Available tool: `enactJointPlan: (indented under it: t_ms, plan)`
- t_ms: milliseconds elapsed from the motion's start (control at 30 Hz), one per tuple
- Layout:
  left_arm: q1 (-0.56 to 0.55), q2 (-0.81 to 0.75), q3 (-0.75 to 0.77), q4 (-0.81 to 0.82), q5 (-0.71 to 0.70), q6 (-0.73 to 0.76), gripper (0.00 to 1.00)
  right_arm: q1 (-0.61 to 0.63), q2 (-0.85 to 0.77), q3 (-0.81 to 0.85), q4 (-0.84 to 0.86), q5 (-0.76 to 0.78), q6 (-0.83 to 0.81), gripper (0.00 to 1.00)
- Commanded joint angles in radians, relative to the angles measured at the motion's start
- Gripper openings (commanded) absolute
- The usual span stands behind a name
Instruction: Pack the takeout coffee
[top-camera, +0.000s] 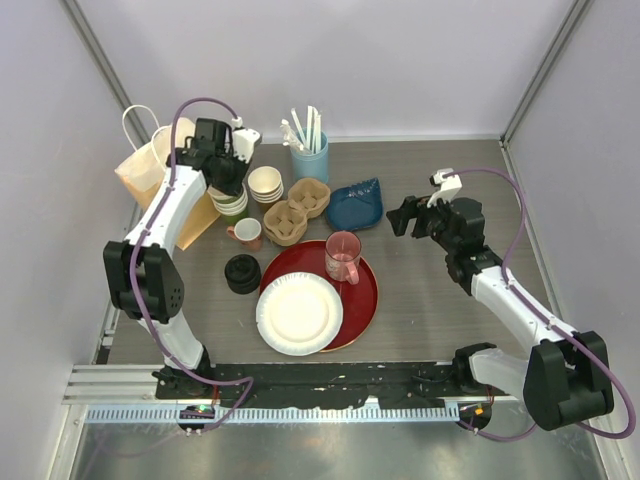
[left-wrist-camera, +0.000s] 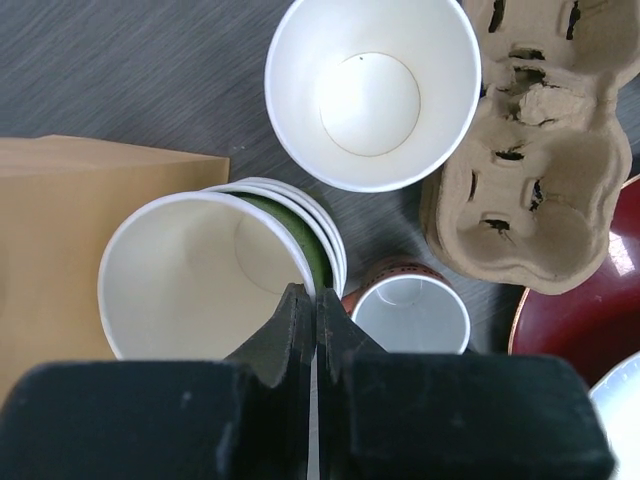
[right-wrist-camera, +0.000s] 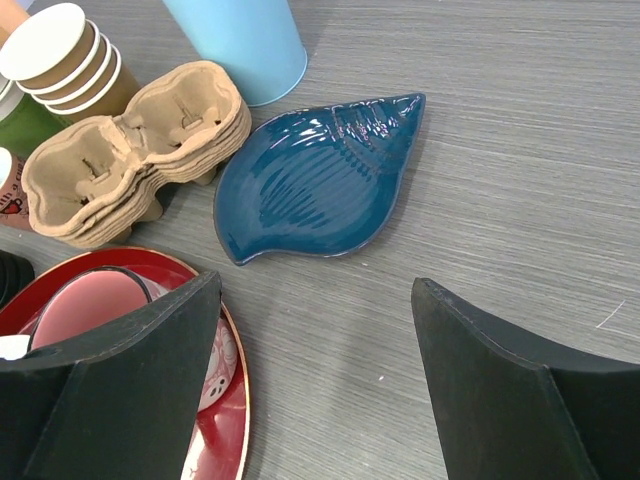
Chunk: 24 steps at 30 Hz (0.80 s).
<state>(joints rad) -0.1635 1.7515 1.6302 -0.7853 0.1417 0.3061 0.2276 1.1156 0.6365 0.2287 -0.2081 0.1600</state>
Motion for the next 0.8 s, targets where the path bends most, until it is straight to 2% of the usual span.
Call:
enactJointPlan:
  t_ms: [0, 400, 533, 633, 733, 767]
  plan:
    - [-0.001, -0.055, 0.068, -0.025, -0.024, 0.028, 0.0, 0.012, 0.004, 0.052, 0.015, -0.011, -0.005, 0.82]
    - [-0.002, -0.174, 0.183, -0.157, -0.013, 0.088, 0.0, 0.026, -0.017, 0.091, -0.02, -0.03, 0.013, 0.82]
    - [-0.008, -0.245, 0.217, -0.196, 0.045, 0.111, 0.0, 0.029, -0.031, 0.136, -0.064, -0.028, 0.047, 0.82]
    - [-0.045, -0.305, 0.224, -0.226, 0.088, 0.146, 0.0, 0.038, -0.034, 0.215, -0.143, -0.011, 0.082, 0.81]
    - [-0.152, -0.326, 0.226, -0.282, 0.055, 0.22, 0.0, 0.067, -0.028, 0.317, -0.221, 0.032, 0.101, 0.79]
    - [-0.228, -0.323, 0.227, -0.328, 0.041, 0.237, 0.0, 0.078, -0.017, 0.348, -0.261, 0.045, 0.102, 0.79]
